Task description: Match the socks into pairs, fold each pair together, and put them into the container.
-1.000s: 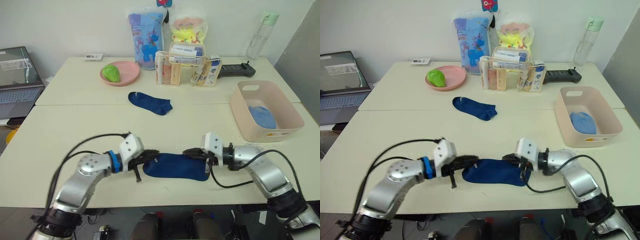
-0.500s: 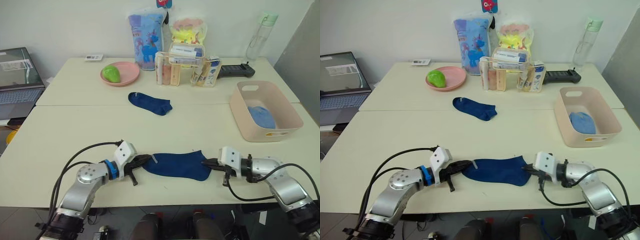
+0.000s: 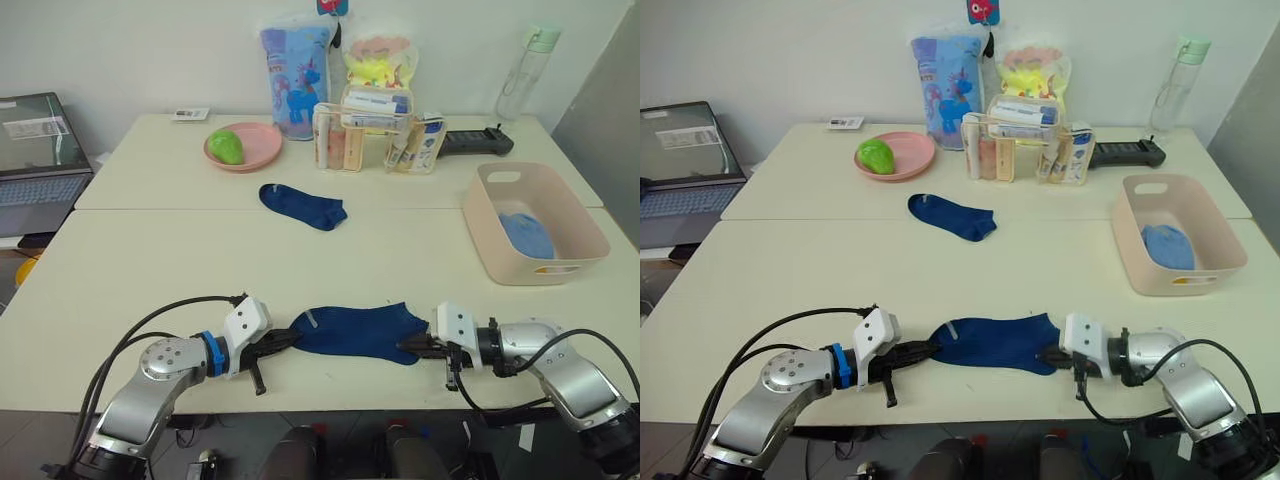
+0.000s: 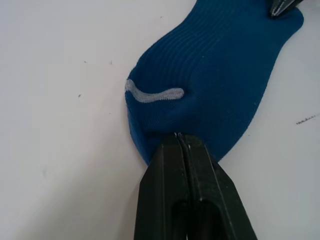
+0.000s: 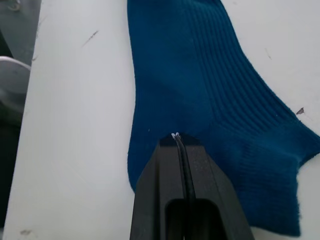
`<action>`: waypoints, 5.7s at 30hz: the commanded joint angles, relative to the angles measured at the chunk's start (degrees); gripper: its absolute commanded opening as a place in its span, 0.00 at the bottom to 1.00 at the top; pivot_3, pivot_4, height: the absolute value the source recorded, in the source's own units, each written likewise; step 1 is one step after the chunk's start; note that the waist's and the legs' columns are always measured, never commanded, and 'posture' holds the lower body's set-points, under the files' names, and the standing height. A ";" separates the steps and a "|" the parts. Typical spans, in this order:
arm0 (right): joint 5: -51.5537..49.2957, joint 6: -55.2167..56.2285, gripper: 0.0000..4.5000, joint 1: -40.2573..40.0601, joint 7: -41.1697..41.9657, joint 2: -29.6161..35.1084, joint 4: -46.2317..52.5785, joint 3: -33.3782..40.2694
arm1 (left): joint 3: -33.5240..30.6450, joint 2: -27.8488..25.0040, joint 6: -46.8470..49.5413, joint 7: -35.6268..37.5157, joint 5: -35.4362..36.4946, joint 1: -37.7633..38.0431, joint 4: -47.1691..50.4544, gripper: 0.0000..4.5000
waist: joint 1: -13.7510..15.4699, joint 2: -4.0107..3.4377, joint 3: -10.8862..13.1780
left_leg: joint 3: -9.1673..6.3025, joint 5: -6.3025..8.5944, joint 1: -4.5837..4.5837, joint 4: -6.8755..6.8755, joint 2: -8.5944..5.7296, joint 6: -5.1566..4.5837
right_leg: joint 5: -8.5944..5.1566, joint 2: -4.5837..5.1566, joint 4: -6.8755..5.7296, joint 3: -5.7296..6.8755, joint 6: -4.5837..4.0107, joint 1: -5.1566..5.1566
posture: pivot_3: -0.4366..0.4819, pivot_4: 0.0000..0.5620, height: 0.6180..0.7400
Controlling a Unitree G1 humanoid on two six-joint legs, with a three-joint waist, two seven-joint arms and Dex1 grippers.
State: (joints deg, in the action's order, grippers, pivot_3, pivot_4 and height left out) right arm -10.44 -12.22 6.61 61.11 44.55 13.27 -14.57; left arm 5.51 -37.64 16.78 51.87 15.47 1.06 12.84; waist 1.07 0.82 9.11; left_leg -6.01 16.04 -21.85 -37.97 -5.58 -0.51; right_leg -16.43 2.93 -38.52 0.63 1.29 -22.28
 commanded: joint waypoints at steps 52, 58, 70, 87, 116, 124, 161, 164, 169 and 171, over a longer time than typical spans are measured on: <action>-4.74 -17.83 1.00 11.99 -25.91 -15.53 7.02 11.87 | 0.80 19.14 -18.00 -17.89 -13.59 -41.71 -49.58 0.99 | 0.21 0.13 0.05 | 0.00 -0.15 -0.07 -0.09 -0.10 0.27 | 0.01 0.01 -0.10 0.01 0.03 -0.07 | 0.48 0.27 1.00; -3.95 -18.19 1.00 11.27 -27.20 -15.69 8.23 11.65 | 1.47 23.22 -24.51 -22.83 -17.95 -52.67 -70.15 0.99 | -0.66 0.20 0.09 | 0.05 -0.19 -0.23 -0.07 -0.09 0.34 | 0.01 0.00 -0.29 -0.03 0.03 -0.36 | 0.48 0.27 1.00; -4.35 -19.92 1.00 10.49 -28.35 -15.86 11.00 11.33 | -4.00 26.98 -21.27 -28.53 -17.58 -62.01 -86.27 0.59 | -1.07 0.23 0.10 | 0.04 -0.21 -0.26 -0.11 -0.10 0.35 | 0.00 0.00 -0.40 -0.04 0.04 -0.42 | 0.48 0.27 1.00; -4.50 -19.87 1.00 10.67 -28.15 -15.92 11.45 11.68 | -5.55 24.41 -25.70 -24.82 -19.18 -59.95 -83.10 0.01 | -1.26 0.24 0.08 | 0.12 -0.27 -0.72 -0.15 -0.09 0.44 | 0.01 -0.01 -0.59 -0.10 0.03 -1.00 | 0.48 0.27 1.00; -4.03 -23.31 1.00 10.93 -26.67 -13.64 7.32 10.84 | -1.80 13.32 2.84 -4.93 -3.47 -36.48 -25.81 0.94 | -1.05 0.15 0.00 | 0.01 -0.27 -0.84 -0.37 -0.07 0.42 | 0.04 -0.01 -0.56 -0.01 -0.01 -0.94 | 0.48 0.27 1.00; -2.66 -24.93 1.00 12.04 -27.40 -15.01 6.35 5.82 | -0.62 16.30 -10.91 -14.18 -12.17 -46.99 -51.06 0.94 | -1.14 0.17 0.00 | 0.03 -0.26 -0.94 -0.45 -0.10 0.42 | 0.04 0.00 -0.53 -0.02 -0.01 -1.01 | 0.48 0.27 1.00; -3.21 -32.00 0.86 16.84 -26.36 -20.71 -1.98 2.52 | -7.20 18.79 -5.04 -18.98 -9.46 -38.61 -44.87 0.00 | -1.55 0.18 -0.02 | -0.01 -0.25 -1.00 -0.76 -0.11 0.41 | 0.04 0.00 -0.89 -0.02 0.00 -1.08 | 0.48 0.27 1.00; -3.05 -33.22 0.62 17.38 -26.60 -21.21 -3.16 2.94 | -7.12 19.17 -4.15 -19.32 -9.46 -38.46 -43.72 0.00 | -1.51 0.18 -0.02 | 0.00 -0.25 -1.02 -0.79 -0.13 0.41 | 0.04 0.00 -0.89 -0.03 0.00 -1.08 | 0.48 0.27 1.00; -3.86 -34.12 0.20 17.72 -26.72 -21.72 -3.38 4.41 | -7.13 19.20 -3.56 -19.29 -9.49 -38.57 -43.22 0.00 | -1.52 0.17 -0.02 | 0.00 -0.25 -1.01 -0.78 -0.12 0.41 | 0.04 0.00 -0.89 -0.02 0.00 -1.08 | 0.48 0.27 1.00; -3.87 -34.25 0.04 17.65 -26.92 -21.71 -3.02 4.77 | -7.12 19.10 -3.48 -19.21 -9.53 -38.47 -42.98 0.00 | -1.52 0.17 -0.02 | 0.00 -0.25 -1.01 -0.78 -0.12 0.42 | 0.04 0.00 -0.89 -0.02 0.00 -1.08 | 0.48 0.27 1.00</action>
State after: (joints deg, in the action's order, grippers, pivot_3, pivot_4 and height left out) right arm -13.56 -46.69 23.38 34.62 23.02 8.63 -11.46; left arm -1.51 -18.46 13.48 33.03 5.62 -37.14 -32.29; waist -0.45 0.99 9.09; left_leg -6.01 15.79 -22.87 -38.75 -5.70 -0.10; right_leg -16.39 2.93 -39.41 0.62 1.30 -23.36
